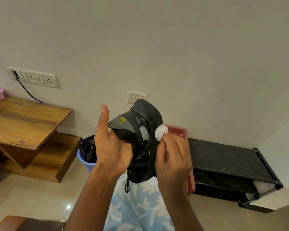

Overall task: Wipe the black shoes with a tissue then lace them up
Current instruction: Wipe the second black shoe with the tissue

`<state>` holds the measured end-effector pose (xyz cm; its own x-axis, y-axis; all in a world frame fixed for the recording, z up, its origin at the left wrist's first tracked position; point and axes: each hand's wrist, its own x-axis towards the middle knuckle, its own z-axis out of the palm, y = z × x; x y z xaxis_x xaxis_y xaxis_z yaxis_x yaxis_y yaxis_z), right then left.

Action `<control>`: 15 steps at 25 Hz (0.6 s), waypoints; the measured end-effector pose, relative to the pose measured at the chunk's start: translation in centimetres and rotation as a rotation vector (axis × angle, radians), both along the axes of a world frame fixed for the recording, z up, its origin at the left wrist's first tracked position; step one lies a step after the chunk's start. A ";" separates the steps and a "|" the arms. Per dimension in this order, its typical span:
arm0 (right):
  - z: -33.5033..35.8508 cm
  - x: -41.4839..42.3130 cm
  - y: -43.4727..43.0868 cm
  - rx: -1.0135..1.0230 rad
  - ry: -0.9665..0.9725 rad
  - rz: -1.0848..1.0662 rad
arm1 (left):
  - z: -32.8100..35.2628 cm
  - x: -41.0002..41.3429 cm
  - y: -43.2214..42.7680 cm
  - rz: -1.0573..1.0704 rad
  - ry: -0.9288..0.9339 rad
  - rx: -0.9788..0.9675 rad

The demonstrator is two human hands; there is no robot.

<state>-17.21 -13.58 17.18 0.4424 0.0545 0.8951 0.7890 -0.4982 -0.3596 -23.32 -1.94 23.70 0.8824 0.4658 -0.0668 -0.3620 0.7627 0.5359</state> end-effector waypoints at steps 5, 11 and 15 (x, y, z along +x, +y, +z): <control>1.3 1.1 0.4 0.009 0.032 0.045 | -0.2 0.6 0.4 -0.083 -0.019 -0.026; 4.2 1.9 1.5 0.017 -0.024 0.104 | -0.2 0.6 1.0 -0.200 -0.105 0.024; 0.0 0.7 -0.1 -0.025 0.041 0.123 | 0.0 0.7 1.6 -0.163 -0.062 0.019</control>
